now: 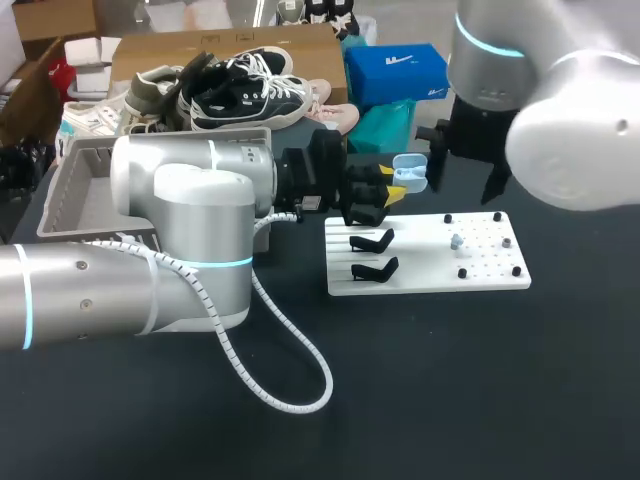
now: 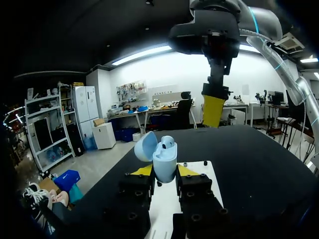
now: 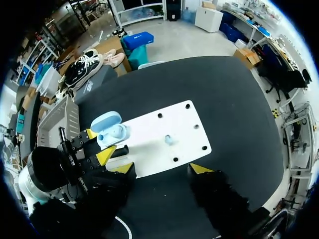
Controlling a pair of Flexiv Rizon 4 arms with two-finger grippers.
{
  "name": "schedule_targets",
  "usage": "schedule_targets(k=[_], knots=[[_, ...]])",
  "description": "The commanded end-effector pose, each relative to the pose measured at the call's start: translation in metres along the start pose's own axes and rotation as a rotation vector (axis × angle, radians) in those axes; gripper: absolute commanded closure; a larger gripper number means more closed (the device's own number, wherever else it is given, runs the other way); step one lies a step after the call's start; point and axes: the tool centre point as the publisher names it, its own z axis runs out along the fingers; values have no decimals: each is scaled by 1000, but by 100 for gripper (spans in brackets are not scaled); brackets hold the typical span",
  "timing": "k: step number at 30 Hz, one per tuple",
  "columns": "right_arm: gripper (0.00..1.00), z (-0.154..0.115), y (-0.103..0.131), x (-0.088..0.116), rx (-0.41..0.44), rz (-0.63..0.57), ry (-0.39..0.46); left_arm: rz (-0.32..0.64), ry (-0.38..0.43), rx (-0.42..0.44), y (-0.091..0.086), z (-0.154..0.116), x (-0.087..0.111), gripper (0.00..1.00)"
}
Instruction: Pick up each earbud case from the left stands, insert the matching earbuds, close the lid, and place the case in the box.
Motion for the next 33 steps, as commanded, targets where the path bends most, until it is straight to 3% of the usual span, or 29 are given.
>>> schedule_targets(k=[1, 7, 14, 21, 33], knots=[[0, 0, -6, 5, -124, 1, -13, 1, -2, -9, -3, 0, 0, 100], [0, 0, -6, 5, -124, 1, -13, 1, -2, -9, -3, 0, 0, 100], [0, 20, -19, 9, -138, 96, -31, 1, -2, -9, -3, 0, 0, 100], [0, 36, -26, 5, -163, 115, -51, 1, -2, -9, -3, 0, 0, 100], [0, 69, -22, -1, -150, 62, -81, 1, -2, -9, -3, 0, 0, 100]])
